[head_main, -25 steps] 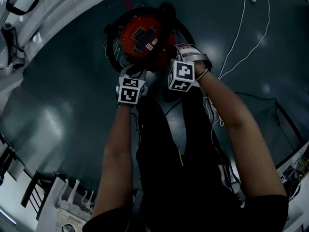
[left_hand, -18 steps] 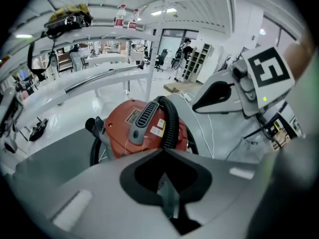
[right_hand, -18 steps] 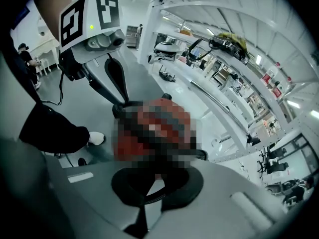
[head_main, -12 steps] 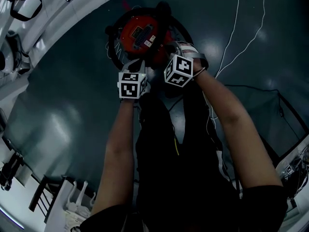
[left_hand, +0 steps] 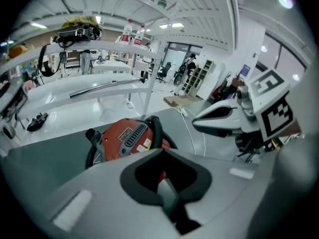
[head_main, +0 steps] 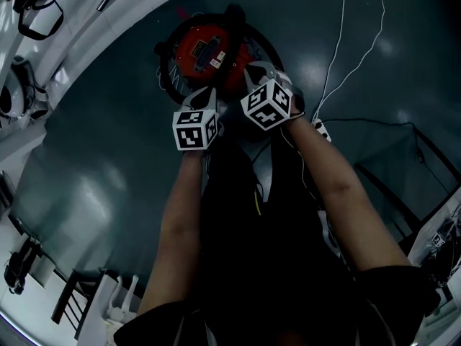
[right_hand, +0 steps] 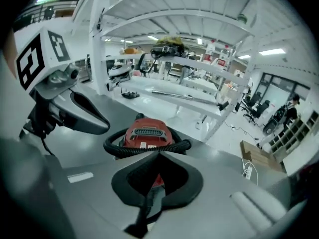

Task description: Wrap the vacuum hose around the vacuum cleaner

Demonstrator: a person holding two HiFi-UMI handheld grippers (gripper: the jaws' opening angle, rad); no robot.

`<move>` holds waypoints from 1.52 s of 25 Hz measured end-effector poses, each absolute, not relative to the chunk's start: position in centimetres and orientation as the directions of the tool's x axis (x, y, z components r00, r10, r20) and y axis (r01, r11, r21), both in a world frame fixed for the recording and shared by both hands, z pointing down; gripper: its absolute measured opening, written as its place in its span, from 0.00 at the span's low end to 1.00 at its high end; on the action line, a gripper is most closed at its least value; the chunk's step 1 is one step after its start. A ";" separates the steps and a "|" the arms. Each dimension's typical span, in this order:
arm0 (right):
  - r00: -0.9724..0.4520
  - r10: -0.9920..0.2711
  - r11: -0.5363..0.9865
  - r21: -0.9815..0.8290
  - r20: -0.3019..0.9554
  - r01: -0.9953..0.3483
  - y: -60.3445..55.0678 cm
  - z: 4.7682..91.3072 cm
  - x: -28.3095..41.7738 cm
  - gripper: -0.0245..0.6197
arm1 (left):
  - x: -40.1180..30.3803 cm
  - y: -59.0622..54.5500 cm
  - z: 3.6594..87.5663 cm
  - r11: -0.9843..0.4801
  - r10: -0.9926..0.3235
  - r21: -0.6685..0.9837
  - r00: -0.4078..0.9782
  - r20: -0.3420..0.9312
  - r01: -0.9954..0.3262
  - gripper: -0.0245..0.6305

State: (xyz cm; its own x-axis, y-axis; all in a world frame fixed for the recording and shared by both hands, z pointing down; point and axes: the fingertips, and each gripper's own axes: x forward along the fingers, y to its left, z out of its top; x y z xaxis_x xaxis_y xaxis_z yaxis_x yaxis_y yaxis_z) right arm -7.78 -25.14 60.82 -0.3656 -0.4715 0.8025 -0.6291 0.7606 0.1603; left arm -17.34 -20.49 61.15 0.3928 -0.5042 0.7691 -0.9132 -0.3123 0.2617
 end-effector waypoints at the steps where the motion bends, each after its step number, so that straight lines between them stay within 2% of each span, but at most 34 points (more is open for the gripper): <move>1: -0.371 -0.488 0.738 0.147 0.790 -0.658 -25.0 59.8 -7.7 0.03 | -17.4 -20.6 60.2 -0.298 -0.520 0.272 0.395 0.758 -0.915 0.05; 6: -0.377 -0.544 0.640 0.080 0.749 -0.765 -24.1 56.2 -6.8 0.03 | -17.1 -19.9 56.8 -0.280 -0.544 0.287 0.397 0.739 -0.916 0.05; 11: -0.413 -0.562 0.481 -0.123 0.717 -0.868 -22.7 53.7 -6.1 0.03 | -18.0 -18.7 55.5 -0.297 -0.536 0.236 0.366 0.761 -0.925 0.05; 16: -0.426 -0.568 0.433 -0.185 0.704 -0.882 -20.9 52.5 -6.1 0.03 | -18.4 -18.0 53.8 -0.314 -0.562 0.192 0.345 0.752 -0.930 0.05; 21: -0.433 -0.600 0.371 -0.245 0.673 -0.896 -20.3 51.0 -5.6 0.03 | -17.6 -17.4 52.6 -0.352 -0.547 0.210 0.382 0.745 -0.912 0.05; 38: -0.446 -0.558 0.412 -0.234 0.699 -0.881 -19.6 50.8 -6.6 0.03 | -18.2 -16.4 53.2 -0.361 -0.462 0.270 0.423 0.780 -0.893 0.05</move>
